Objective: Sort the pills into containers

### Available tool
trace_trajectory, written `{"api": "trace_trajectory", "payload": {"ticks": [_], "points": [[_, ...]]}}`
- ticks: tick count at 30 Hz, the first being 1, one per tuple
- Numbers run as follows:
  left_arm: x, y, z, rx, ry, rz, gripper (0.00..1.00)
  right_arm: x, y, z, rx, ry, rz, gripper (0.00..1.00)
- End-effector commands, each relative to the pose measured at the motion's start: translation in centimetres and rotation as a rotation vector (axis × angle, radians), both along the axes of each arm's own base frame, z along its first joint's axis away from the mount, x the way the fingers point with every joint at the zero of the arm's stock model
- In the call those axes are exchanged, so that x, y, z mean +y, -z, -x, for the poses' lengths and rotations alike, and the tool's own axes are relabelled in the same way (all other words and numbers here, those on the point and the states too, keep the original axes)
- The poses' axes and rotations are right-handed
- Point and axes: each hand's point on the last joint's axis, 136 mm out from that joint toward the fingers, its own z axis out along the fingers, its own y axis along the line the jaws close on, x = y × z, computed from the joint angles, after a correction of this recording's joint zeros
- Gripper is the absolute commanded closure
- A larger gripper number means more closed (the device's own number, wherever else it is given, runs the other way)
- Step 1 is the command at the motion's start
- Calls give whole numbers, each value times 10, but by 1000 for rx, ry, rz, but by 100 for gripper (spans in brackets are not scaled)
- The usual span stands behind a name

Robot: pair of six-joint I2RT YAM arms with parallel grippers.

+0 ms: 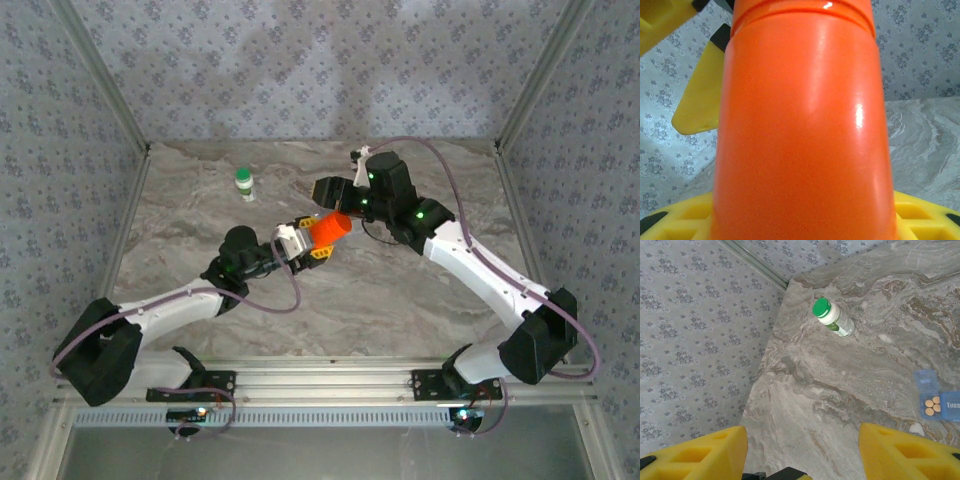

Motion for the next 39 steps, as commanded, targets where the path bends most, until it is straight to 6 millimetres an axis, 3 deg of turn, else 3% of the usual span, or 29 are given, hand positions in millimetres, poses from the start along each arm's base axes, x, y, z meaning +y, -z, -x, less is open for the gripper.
{"api": "trace_trajectory", "payload": {"ticks": [1, 6, 9, 12, 17, 22, 24, 27, 31, 39], "points": [[-1, -21, 5, -54, 38, 62, 100, -19, -24, -8, -79, 51, 0, 38], [6, -23, 2, 19, 86, 101, 100, -56, -43, -26, -255, 46, 47, 40], [15, -22, -3, 60, 97, 131, 100, -62, -55, -23, -433, -106, 87, 40], [20, -21, -5, 90, 100, 130, 100, -51, -64, 5, -621, -382, 136, 40], [23, -12, -1, 98, 106, 74, 100, -35, -61, 58, -957, -760, 291, 40], [24, -3, 5, 106, 125, 31, 100, -26, -39, 102, -1225, -1039, 396, 40], [24, 0, 7, 108, 134, 17, 100, -25, -37, 112, -1262, -1115, 420, 38], [24, 1, 11, 104, 151, 5, 100, -23, -30, 121, -1241, -1227, 500, 28], [24, 1, 17, 104, 179, -2, 100, -19, -17, 121, -1205, -1312, 615, 22], [23, 1, 24, 108, 212, -11, 100, -18, -7, 121, -1103, -1448, 706, 23]]}}
